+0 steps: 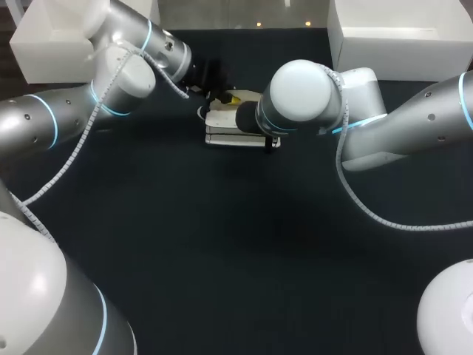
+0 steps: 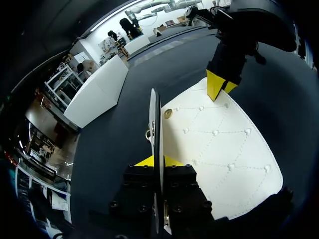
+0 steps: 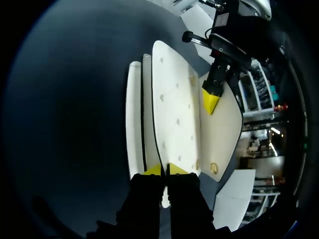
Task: Pick up the bag, open it, inspect its contents, close it, and place it on the opposite side
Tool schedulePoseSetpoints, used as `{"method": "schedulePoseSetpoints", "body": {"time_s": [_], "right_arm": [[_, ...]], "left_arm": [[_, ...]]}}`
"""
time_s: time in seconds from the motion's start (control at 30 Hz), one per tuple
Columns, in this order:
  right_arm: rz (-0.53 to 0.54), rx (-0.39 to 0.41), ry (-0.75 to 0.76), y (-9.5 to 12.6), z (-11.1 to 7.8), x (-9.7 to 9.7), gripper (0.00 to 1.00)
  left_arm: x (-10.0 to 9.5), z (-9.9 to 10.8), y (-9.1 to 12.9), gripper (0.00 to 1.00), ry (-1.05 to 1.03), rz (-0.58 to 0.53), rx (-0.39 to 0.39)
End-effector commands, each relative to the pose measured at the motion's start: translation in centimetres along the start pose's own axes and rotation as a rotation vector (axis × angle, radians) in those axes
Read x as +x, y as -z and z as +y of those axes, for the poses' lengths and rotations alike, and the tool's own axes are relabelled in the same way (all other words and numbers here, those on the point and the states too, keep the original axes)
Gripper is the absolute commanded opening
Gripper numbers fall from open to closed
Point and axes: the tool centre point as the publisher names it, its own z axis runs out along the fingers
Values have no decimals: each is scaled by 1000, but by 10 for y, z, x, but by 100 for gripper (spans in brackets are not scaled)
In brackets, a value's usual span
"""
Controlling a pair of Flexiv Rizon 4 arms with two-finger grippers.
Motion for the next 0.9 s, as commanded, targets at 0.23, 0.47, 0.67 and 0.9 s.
{"method": "schedulePoseSetpoints", "body": {"time_s": [0.23,0.47,0.67,0.9], "right_arm": [[-4,-2,-2,-2,0,0,0],[-4,-2,-2,-2,0,0,0],[-4,-2,-2,-2,0,0,0],[-4,-2,-2,-2,0,0,0]], "left_arm": [[14,0,4,0,14,-124,1],[14,0,4,0,14,-124,1],[20,-5,1,0,-71,-123,34],[27,-4,1,0,-114,-146,63]]}}
